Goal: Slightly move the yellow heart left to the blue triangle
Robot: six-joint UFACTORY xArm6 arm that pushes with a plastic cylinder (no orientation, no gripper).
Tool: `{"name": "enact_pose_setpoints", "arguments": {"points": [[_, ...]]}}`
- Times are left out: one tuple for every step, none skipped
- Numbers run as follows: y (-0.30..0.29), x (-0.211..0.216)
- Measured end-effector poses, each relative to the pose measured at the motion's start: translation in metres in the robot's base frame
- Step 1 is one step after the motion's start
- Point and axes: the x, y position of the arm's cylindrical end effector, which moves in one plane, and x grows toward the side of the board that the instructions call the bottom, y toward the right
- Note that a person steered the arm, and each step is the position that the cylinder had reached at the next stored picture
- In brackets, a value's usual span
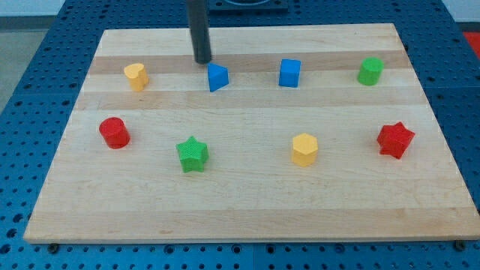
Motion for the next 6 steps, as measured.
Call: {"name": "enact_pose_setpoints", "arguments": {"points": [[-0.050,-0.015],[-0.110,0.010],[-0.106,0.030],[-0.039,0.030],[-0.039,0.018],[-0.117,-0.006]]}}
